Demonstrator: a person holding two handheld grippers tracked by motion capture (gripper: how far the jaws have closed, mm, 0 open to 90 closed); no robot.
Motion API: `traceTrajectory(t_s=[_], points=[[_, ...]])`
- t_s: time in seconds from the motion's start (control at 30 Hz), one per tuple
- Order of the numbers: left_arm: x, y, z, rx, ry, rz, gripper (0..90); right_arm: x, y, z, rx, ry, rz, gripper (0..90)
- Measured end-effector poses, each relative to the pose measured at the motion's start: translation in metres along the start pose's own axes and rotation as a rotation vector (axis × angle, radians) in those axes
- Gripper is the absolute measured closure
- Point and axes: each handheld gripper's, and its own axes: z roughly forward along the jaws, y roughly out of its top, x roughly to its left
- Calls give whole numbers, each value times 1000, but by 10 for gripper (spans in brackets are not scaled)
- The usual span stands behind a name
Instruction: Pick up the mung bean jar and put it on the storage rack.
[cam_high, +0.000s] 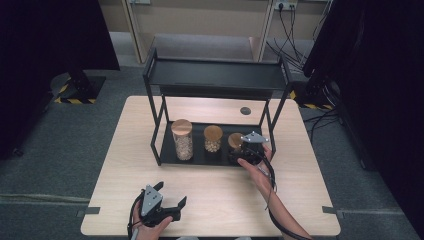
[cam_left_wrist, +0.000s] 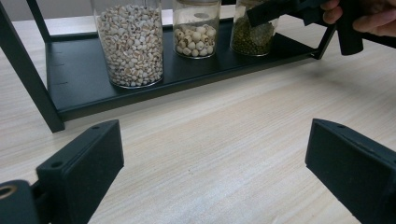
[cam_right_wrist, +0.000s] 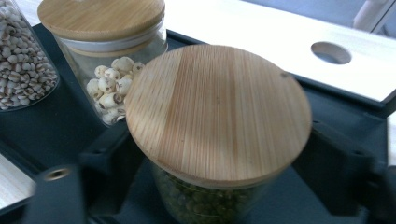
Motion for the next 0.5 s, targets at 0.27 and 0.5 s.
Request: traceTrajectory(t_s=[0.27,0.5], points=[[-1,0,0,-2,1,2,38,1,3,-12,-4,-2,22,76],[0,0,0,0,2,2,38,1,0,-22,-18,19,24,50]])
